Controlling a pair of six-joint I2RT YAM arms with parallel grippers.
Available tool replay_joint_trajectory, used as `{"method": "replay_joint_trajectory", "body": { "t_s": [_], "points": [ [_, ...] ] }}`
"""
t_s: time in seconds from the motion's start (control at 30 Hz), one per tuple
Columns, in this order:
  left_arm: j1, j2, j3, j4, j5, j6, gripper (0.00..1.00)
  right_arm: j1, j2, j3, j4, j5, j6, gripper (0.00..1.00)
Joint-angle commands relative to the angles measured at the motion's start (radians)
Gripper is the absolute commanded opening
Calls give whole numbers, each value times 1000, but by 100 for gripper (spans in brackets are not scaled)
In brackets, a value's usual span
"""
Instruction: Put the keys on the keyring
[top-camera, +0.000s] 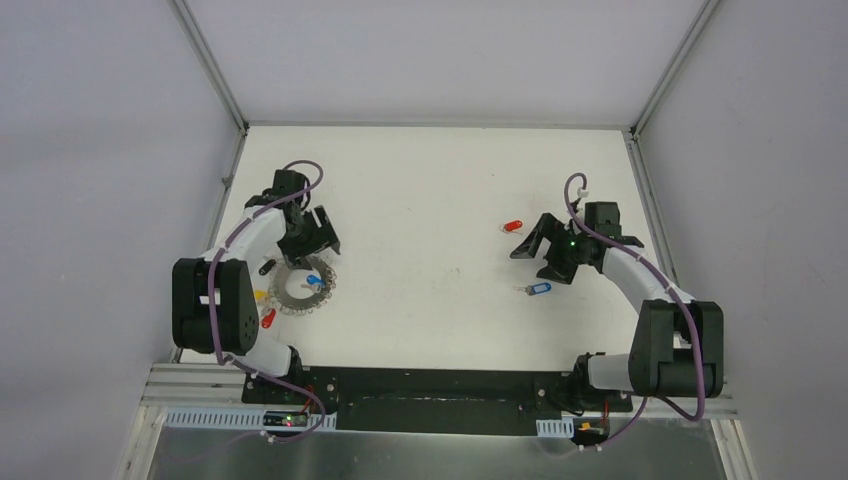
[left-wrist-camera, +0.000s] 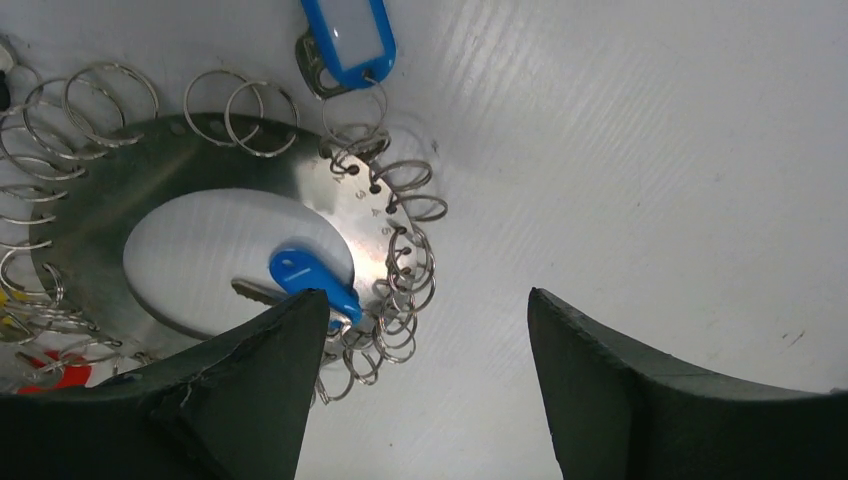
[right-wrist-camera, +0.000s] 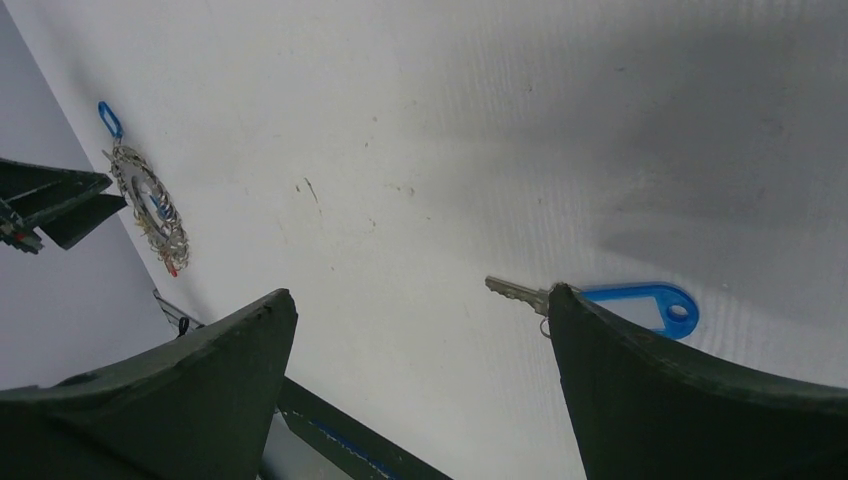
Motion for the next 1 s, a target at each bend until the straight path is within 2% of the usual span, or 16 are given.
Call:
{"method": "replay_joint_trajectory", "body": {
  "t_s": [0.0, 0.3, 0.5, 0.7, 0.83, 0.97],
  "points": [
    [15, 52, 43, 58, -73, 20, 75, -4, 14, 39, 38, -54, -36, 98],
    [18, 169, 29, 118, -89, 1, 75, -4, 15, 49, 37, -79, -39, 98],
    [18, 237, 61, 170, 18, 40, 75, -4, 6, 52, 35, -111, -44, 97],
    [-2, 282, 81, 185, 130, 17, 75, 4, 10, 59, 36, -126, -38, 97],
    [-74, 300, 86, 189, 183, -12, 75, 19, 23, 74, 34, -140, -32, 97],
    [-226, 317, 109, 198, 193, -76, 76, 39, 43, 90, 32, -152, -26, 97]
  ]
}}
